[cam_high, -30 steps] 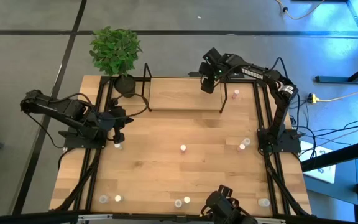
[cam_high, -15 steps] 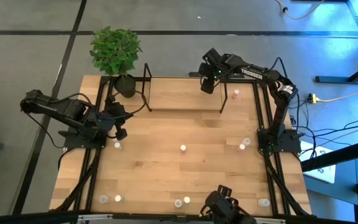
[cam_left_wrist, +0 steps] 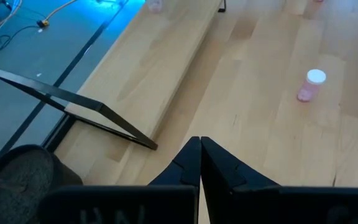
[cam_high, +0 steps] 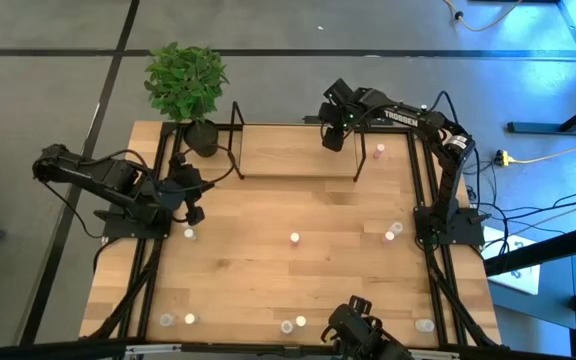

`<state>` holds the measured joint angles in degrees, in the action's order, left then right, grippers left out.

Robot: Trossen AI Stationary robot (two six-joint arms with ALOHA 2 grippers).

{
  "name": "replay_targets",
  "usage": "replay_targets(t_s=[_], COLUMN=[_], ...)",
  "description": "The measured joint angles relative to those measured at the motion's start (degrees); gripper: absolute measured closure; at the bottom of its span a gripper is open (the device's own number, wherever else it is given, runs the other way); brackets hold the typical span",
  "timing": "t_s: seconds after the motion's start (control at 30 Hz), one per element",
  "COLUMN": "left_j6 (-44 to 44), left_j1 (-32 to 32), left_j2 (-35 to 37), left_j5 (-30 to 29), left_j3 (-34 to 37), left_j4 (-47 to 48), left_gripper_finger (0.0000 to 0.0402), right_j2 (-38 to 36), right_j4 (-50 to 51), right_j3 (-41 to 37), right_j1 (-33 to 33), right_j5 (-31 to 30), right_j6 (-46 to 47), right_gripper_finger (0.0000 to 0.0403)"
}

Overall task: Pick and place medicine bottles onto shelf by color
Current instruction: Put the top right transparent medicine bottle on the shelf

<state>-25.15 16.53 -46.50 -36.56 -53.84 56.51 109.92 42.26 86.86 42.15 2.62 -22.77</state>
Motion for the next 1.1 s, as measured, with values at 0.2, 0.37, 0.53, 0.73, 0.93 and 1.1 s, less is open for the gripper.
replay_targets(t_s=[0.2,0.37,0.53,0.73,0.93,1.1], left_j6=[0.0,0.0,-0.1,-0.1,-0.2,-0.2], left_j1=[0.0,0.0,0.0,0.0,0.0,0.0], left_j2=[0.0,0.0,0.0,0.0,0.0,0.0], left_j5=[0.0,0.0,0.0,0.0,0.0,0.0], left_j3=[0.0,0.0,0.0,0.0,0.0,0.0], left_j4=[0.0,0.0,0.0,0.0,0.0,0.0], left_gripper_finger=[0.0401,0.0401,0.0401,0.0401,0.0401,0.0401], right_j2=[1.3,1.4,1.5,1.5,2.0,2.0], right_j4=[-0.4,-0.9,-0.9,-0.9,-0.1,0.0], right_j3=[0.2,0.2,0.2,0.2,-0.1,-0.2], right_j1=[0.0,0.0,0.0,0.0,0.0,0.0], right_j5=[0.0,0.0,0.0,0.0,-0.3,-0.4], right_j6=[0.2,0.2,0.2,0.2,1.7,1.9], right_gripper_finger=[0.0245,0.0245,0.0245,0.0244,0.0217,0.0187])
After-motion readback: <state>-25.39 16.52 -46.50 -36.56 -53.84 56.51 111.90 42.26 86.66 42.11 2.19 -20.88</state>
